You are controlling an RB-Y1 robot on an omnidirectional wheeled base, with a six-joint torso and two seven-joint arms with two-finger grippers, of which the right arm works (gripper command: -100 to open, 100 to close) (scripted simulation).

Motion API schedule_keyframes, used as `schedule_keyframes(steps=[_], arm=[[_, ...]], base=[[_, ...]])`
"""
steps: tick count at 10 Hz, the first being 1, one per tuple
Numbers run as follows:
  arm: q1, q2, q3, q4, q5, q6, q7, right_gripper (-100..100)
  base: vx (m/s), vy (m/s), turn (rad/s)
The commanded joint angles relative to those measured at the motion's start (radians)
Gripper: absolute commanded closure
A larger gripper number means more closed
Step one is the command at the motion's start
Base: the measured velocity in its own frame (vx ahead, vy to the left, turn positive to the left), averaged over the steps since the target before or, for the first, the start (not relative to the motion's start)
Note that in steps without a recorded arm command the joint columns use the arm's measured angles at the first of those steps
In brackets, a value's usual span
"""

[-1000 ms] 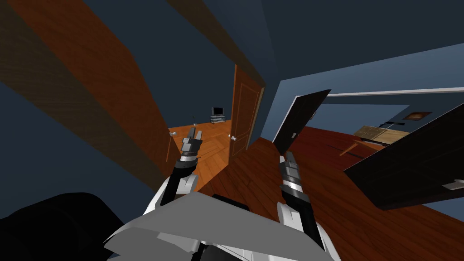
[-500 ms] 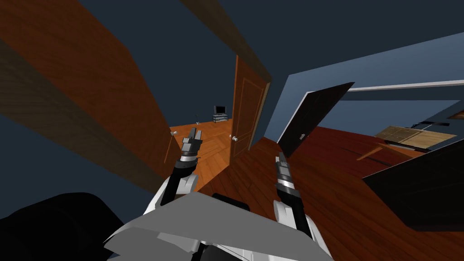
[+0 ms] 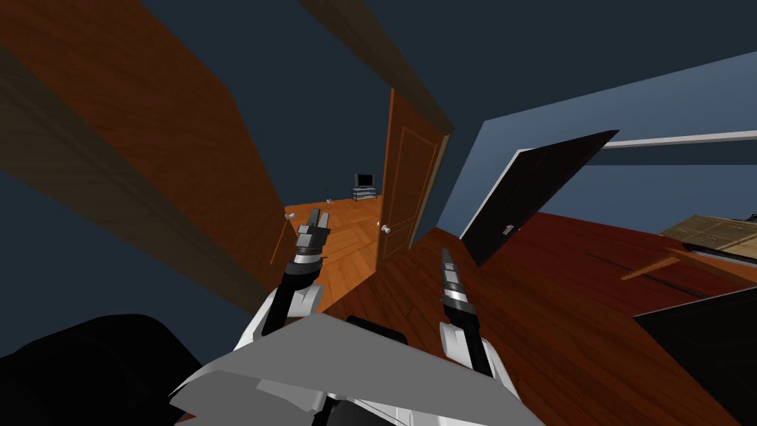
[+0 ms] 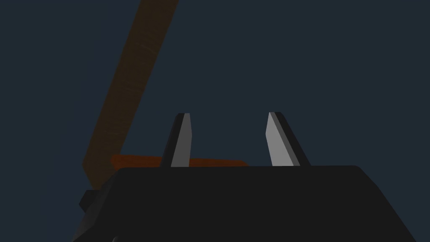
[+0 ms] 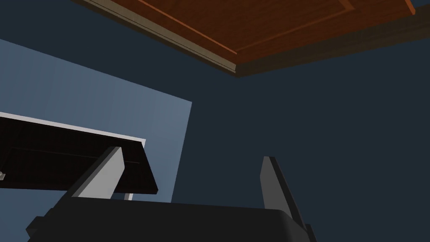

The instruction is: Push the door open

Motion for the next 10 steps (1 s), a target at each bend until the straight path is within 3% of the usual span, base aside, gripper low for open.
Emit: schedule_keyframes(steps=[1, 4, 5, 8, 9, 10], arm=[[-0.007, -0.005, 0.001, 0.030, 0.002, -0.010, 0.019, -100], [-0.053, -0.019, 0.013, 0.128, 0.015, -0.044, 0.107, -100], [-0.053, -0.019, 0.013, 0.141, 0.015, -0.044, 0.107, -100], [-0.101, -0.031, 0.026, 0.247, 0.029, -0.081, 0.193, -100], [-0.101, -0.031, 0.026, 0.258, 0.029, -0.081, 0.201, -100], [-0.118, -0.035, 0.030, 0.297, 0.034, -0.094, 0.233, -100]], base=[[0.059, -0.036, 0.043], [0.064, -0.033, 0.131], [0.063, -0.036, 0.043], [0.067, -0.048, 0.133], [0.063, -0.054, 0.057], [0.053, -0.038, 0.109]])
